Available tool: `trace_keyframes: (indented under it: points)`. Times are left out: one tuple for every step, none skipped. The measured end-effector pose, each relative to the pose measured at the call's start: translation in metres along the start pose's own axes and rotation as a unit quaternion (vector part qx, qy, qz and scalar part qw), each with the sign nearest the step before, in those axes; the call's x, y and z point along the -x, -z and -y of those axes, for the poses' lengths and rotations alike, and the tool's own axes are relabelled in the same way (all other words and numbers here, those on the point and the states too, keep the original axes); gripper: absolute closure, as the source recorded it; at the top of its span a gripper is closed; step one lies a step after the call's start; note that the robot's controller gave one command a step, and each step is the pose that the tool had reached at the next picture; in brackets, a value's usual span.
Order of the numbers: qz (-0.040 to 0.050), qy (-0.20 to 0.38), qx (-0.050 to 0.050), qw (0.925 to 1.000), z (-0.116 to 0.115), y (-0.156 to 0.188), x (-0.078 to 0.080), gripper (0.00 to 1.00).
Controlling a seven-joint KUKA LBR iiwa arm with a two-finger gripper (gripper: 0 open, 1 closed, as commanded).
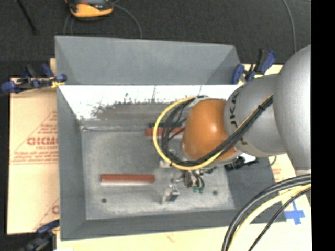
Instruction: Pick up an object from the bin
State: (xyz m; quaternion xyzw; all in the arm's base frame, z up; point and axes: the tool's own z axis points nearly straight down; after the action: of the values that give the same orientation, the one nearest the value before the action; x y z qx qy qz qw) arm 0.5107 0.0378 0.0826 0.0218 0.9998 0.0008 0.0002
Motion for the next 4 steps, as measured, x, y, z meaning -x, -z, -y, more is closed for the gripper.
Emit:
trace_keyframes:
  points:
    - [0.0000, 0.000, 0.000, 1.0000, 0.000, 0.000, 0.000, 0.00]
    - [-0.0047, 0.089, -0.005, 0.9961, -0.053, -0.003, 0.059, 1.00]
    - [-0.0041, 0.088, -0.004, 0.9961, -0.054, -0.003, 0.059, 1.00]
    - [-0.0016, 0.072, -0.001, 0.9974, -0.058, 0.041, 0.059, 1.00]
